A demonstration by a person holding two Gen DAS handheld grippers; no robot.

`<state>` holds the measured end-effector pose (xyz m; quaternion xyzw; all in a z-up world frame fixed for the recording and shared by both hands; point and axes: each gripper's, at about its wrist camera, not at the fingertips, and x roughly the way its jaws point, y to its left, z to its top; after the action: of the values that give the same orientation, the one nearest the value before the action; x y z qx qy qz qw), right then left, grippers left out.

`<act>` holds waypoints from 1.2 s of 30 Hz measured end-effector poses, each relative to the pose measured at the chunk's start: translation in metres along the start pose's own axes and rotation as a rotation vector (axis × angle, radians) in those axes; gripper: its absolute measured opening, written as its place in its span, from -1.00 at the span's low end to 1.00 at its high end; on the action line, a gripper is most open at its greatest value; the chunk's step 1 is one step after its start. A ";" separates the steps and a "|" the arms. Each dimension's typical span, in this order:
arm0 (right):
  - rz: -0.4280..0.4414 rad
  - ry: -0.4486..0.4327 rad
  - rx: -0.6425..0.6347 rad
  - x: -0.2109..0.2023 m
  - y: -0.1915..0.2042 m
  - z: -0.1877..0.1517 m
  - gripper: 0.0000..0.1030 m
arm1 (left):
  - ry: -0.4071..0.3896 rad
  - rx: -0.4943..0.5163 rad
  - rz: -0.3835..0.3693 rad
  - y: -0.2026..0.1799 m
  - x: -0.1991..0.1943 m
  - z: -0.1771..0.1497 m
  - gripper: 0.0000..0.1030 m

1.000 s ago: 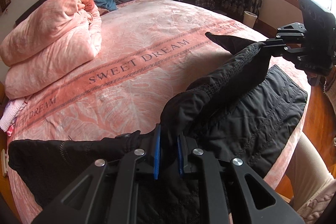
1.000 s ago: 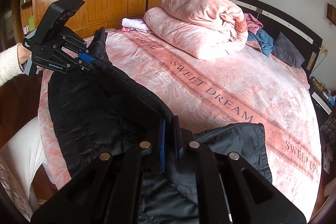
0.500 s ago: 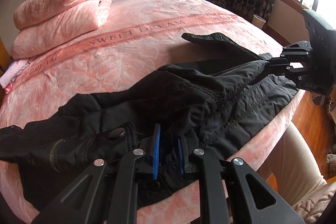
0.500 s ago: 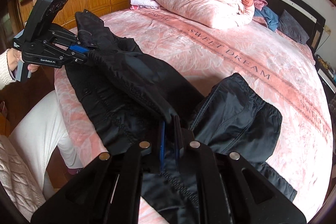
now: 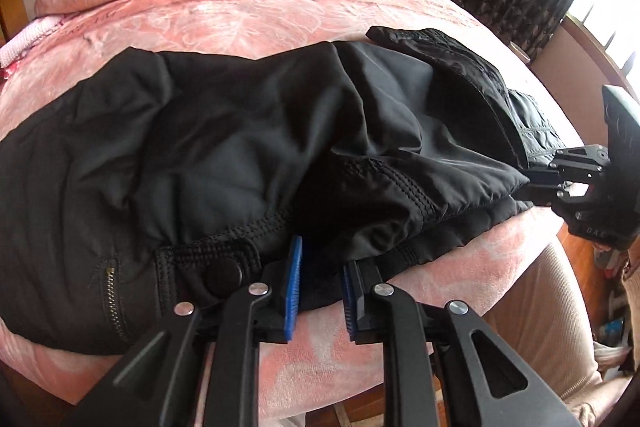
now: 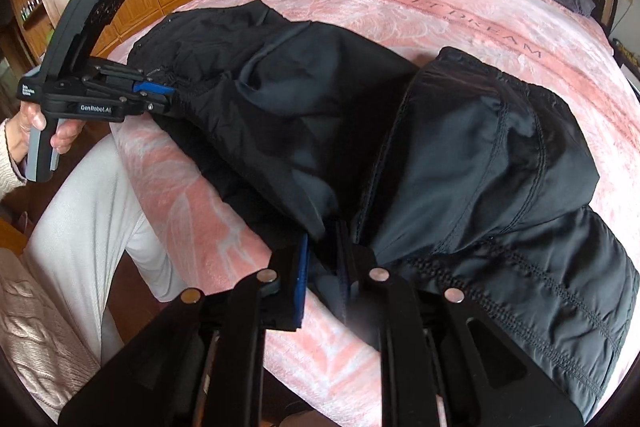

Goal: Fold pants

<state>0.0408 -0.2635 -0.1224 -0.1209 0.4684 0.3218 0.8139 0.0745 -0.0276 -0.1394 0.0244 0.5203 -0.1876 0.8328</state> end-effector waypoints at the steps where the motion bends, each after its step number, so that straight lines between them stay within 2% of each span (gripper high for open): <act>1: 0.004 0.003 -0.003 0.000 0.003 -0.001 -0.41 | 0.006 0.005 0.017 -0.003 -0.001 0.000 -0.64; 2: 0.031 0.002 -0.002 -0.003 0.007 -0.001 -0.22 | 0.017 0.019 0.036 -0.007 -0.002 0.000 -0.61; 3: 0.059 -0.004 0.000 -0.007 0.011 0.000 0.16 | 0.026 0.041 0.057 -0.012 -0.004 0.000 -0.59; 4: 0.070 -0.016 -0.002 -0.014 0.016 0.003 0.41 | 0.028 0.058 0.072 -0.017 -0.008 0.000 -0.53; 6: 0.046 -0.048 -0.015 -0.030 0.024 0.007 0.46 | 0.011 0.073 0.075 -0.023 -0.022 -0.001 -0.28; 7: 0.033 -0.067 -0.012 -0.039 0.024 0.010 0.46 | -0.001 0.068 0.054 -0.025 -0.030 -0.002 0.17; 8: 0.037 -0.089 0.006 -0.048 0.023 0.013 0.46 | -0.031 0.051 0.013 -0.025 -0.041 -0.002 0.89; 10: 0.051 -0.129 0.063 -0.063 0.016 0.019 0.46 | -0.119 -0.006 -0.068 -0.022 -0.065 -0.004 0.93; 12: -0.022 -0.134 0.133 -0.070 0.007 0.030 0.46 | -0.150 -0.075 -0.102 -0.014 -0.080 0.000 0.92; 14: -0.138 -0.131 0.185 -0.069 -0.002 0.047 0.46 | -0.189 -0.147 -0.086 -0.006 -0.087 0.009 0.92; 17: -0.313 -0.118 0.246 -0.058 -0.018 0.077 0.45 | -0.231 -0.237 0.025 0.010 -0.084 0.027 0.92; 19: -0.363 -0.086 0.316 -0.043 -0.032 0.094 0.43 | -0.220 -0.288 0.100 0.020 -0.073 0.045 0.92; 21: -0.387 -0.045 0.380 -0.021 -0.046 0.112 0.43 | -0.213 -0.315 0.138 0.030 -0.061 0.056 0.92; 25: -0.498 0.073 0.434 0.031 -0.062 0.140 0.38 | -0.133 -0.321 0.231 0.040 -0.034 0.068 0.92; 29: -0.513 0.180 0.491 0.074 -0.070 0.154 0.38 | -0.084 -0.300 0.234 0.044 -0.016 0.061 0.92; 34: -0.689 0.288 0.516 0.109 -0.079 0.158 0.39 | -0.029 -0.320 0.201 0.051 0.002 0.046 0.92; 35: -0.722 0.292 0.511 0.112 -0.080 0.157 0.34 | -0.021 -0.325 0.201 0.051 0.005 0.044 0.92; 36: -0.751 0.293 0.511 0.113 -0.082 0.156 0.06 | -0.018 -0.326 0.201 0.052 0.008 0.042 0.92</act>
<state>0.2404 -0.2021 -0.1433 -0.1219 0.5662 -0.1402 0.8030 0.1309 0.0083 -0.1349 -0.0607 0.5312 -0.0172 0.8449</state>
